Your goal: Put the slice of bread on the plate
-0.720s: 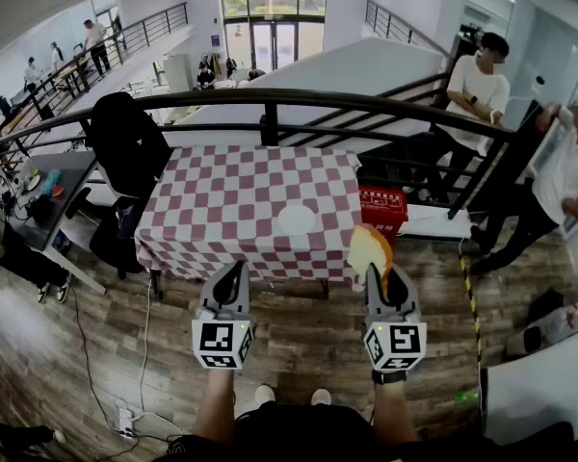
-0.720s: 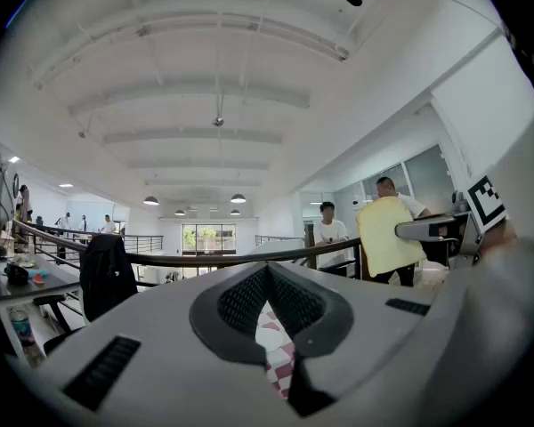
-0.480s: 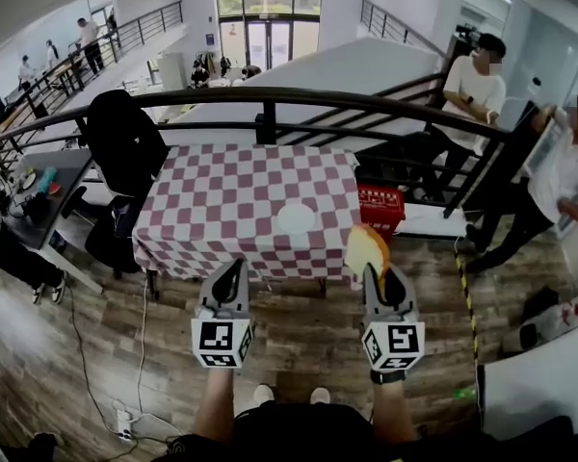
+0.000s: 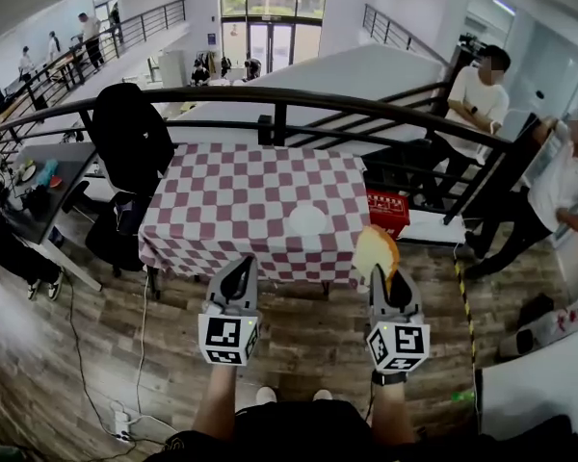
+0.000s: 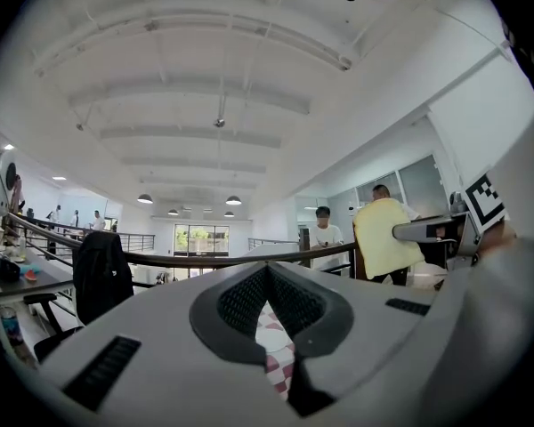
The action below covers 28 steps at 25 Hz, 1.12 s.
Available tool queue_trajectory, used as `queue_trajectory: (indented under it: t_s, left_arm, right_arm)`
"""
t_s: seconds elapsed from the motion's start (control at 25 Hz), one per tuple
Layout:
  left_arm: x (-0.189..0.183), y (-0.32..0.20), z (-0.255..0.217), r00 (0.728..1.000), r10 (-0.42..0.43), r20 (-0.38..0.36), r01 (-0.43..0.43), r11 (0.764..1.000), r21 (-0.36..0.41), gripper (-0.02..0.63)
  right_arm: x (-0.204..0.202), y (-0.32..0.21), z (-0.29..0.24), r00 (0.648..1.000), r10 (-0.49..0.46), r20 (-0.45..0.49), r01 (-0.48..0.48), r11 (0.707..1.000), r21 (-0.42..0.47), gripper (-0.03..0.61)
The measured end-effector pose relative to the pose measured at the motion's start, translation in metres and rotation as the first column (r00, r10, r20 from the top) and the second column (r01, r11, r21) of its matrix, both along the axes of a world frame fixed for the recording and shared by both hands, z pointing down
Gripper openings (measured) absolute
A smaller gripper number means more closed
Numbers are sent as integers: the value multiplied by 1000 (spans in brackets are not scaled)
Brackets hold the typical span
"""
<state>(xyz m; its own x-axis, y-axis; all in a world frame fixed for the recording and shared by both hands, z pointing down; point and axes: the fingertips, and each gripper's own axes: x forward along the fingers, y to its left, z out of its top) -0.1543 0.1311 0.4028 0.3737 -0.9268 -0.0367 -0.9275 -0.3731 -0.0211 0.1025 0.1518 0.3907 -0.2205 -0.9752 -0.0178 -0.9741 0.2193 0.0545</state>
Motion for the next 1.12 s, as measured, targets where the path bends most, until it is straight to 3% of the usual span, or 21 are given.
queue_trajectory:
  t_s: [0.16, 0.44, 0.6, 0.88, 1.12]
  left_arm:
    - [-12, 3, -2, 1000, 17, 3, -17, 1000, 19, 17]
    - [-18, 12, 28, 998, 66, -1, -66, 998, -22, 17]
    - [-28, -4, 33, 999, 34, -13, -34, 999, -24, 17]
    - [-36, -71, 51, 999, -35, -1, 35, 997, -67, 17]
    - [-2, -159, 21, 999, -37, 15, 37, 999, -29, 17]
  right_arm:
    - [-26, 0, 5, 1000, -14, 4, 14, 1000, -9, 110]
    - [-61, 2, 27, 1000, -26, -3, 26, 998, -62, 112]
    - [-77, -21, 30, 998, -69, -12, 68, 995, -71, 110]
    - [-104, -96, 46, 983, -182, 0, 181, 979, -90, 107]
    - [-82, -192, 27, 976, -214, 37, 216, 975, -56, 107]
